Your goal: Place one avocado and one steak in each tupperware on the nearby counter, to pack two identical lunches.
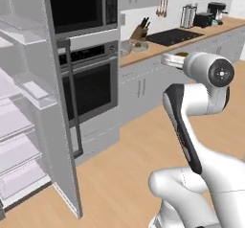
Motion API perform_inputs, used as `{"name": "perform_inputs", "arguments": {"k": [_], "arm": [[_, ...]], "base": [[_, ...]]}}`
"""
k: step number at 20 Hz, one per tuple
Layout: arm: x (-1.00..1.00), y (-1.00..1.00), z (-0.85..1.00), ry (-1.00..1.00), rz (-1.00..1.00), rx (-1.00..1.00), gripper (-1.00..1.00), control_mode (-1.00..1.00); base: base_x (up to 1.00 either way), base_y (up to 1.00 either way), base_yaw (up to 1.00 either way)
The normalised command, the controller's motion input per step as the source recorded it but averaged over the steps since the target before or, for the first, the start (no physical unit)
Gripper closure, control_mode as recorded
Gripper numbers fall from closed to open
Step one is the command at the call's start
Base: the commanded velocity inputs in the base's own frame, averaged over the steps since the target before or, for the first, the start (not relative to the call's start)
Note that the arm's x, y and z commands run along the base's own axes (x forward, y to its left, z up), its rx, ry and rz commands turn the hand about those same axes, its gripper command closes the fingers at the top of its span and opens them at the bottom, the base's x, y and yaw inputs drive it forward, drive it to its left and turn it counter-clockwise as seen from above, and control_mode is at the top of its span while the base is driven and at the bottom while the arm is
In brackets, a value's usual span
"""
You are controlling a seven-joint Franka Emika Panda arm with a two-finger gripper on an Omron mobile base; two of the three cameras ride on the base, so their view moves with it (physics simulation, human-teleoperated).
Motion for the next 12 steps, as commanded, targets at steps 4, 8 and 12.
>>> {"name": "perform_inputs", "arguments": {"k": [4,8,12], "arm": [[0.0,0.0,0.0,0.0,0.0,0.0,1.0,1.0],[0.0,0.0,0.0,0.0,0.0,0.0,1.0,1.0],[0.0,0.0,0.0,0.0,0.0,0.0,1.0,1.0]], "base": [[1.0,-0.36,0.06],[1.0,-0.67,0.03],[1.0,-0.81,0.0]]}}
